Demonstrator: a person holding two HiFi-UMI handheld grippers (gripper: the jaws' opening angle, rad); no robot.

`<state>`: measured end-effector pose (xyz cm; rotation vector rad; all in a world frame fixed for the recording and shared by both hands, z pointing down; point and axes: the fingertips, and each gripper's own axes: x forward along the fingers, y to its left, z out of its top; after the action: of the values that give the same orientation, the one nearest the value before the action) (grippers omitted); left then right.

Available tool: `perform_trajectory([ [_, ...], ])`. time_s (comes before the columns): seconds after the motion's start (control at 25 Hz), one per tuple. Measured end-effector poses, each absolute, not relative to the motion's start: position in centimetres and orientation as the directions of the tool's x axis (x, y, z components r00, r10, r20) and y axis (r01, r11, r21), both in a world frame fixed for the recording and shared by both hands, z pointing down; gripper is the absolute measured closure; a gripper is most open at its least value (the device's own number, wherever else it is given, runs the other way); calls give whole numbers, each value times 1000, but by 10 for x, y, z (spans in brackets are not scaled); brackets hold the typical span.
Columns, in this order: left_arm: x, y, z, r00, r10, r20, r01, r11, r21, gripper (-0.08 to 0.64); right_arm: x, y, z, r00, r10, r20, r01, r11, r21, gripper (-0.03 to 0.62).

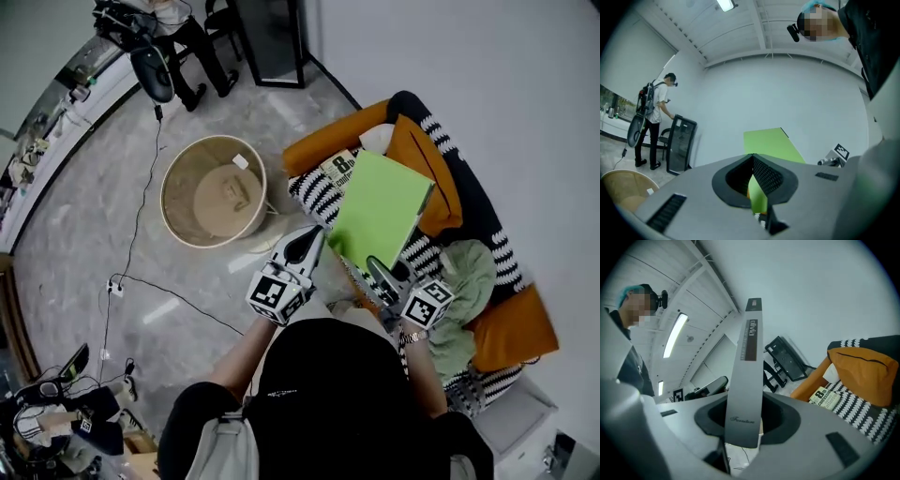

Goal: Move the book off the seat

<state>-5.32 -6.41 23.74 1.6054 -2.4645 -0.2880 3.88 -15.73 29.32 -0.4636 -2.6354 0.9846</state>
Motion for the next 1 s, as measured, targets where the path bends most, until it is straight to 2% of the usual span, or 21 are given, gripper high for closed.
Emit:
perform_trajectory([
  [0.4,-112,59,230,-525,-851,13,-824,512,244,549,-34,-53,282,-854,495,157,286,700,-654,437],
  [1.0,-153,243,243,-760,-649,36,-621,741,256,549,-118,114,287,-636,748,190,488,581,-652,437],
])
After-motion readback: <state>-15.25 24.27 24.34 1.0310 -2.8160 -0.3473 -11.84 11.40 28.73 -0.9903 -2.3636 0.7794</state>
